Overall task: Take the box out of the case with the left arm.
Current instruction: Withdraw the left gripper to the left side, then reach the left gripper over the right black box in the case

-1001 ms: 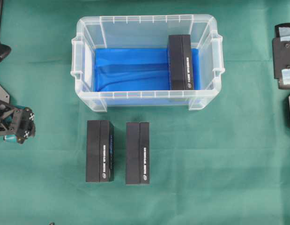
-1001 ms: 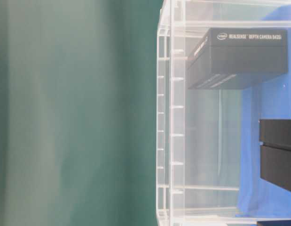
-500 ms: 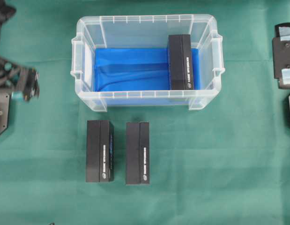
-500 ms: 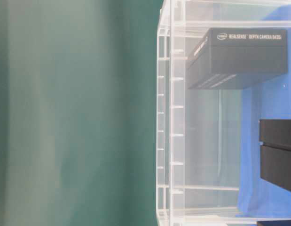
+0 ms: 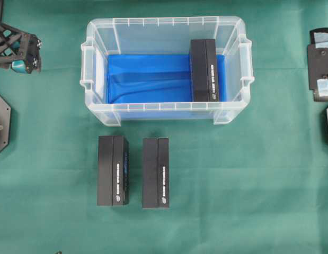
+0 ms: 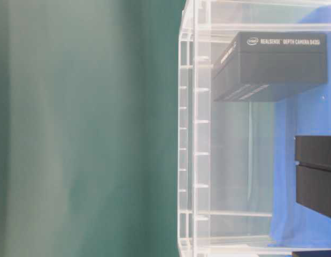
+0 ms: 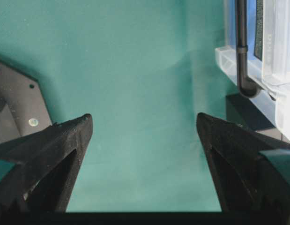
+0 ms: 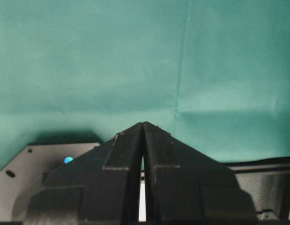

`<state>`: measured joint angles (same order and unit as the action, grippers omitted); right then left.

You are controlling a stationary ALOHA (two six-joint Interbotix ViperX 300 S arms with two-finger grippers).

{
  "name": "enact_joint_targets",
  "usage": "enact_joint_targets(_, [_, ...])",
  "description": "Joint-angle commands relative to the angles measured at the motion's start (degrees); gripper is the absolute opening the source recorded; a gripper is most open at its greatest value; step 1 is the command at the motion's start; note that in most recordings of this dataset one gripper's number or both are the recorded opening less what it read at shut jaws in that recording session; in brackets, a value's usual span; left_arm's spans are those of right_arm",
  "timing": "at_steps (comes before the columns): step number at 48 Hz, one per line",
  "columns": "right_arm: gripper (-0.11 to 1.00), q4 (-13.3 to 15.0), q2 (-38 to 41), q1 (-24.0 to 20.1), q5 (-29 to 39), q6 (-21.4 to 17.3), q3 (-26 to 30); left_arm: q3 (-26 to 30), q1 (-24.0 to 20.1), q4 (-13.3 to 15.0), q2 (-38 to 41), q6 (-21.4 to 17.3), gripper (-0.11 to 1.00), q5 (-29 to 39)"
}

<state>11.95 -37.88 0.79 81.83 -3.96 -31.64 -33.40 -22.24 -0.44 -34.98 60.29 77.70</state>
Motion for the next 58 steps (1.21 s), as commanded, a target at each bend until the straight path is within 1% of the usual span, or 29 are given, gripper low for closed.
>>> enact_joint_targets(1, [0.0,0.2,-0.3,0.1,0.0,-0.1,0.6,1.7,-0.4,0.4,0.4,0.0,0.96,-0.2])
enact_joint_targets(6, [0.0,0.2,-0.4,0.0,-0.1,-0.1,0.6,2.1,-0.3,0.9,1.0,0.0,0.96,-0.2])
enact_joint_targets(13, [0.0,0.2,-0.4,0.0,0.0,-0.1,0.6,3.8,-0.3,3.4,3.2,0.1,0.96,-0.3])
enact_joint_targets(15, [0.0,0.2,-0.4,0.0,0.0,-0.1,0.6,4.5,-0.1,3.8,4.1,0.1,0.96,-0.2])
enact_joint_targets(22, [0.0,0.2,-0.4,0.0,-0.1,0.1,0.6,8.3,1.8,3.8,8.6,0.4,0.96,-0.4])
enact_joint_targets(33, [0.0,0.2,-1.0,0.1,0.0,0.3,0.4,19.4,4.8,3.9,19.2,1.1,0.96,-1.4])
enact_joint_targets(48, [0.0,0.2,-2.1,0.0,-0.1,0.5,0.3,36.2,8.2,3.8,33.1,6.1,0.96,-1.4])
enact_joint_targets(58, [0.0,0.3,-3.2,0.0,-0.2,0.6,-0.6,48.6,9.4,3.8,42.5,6.9,0.96,-1.2])
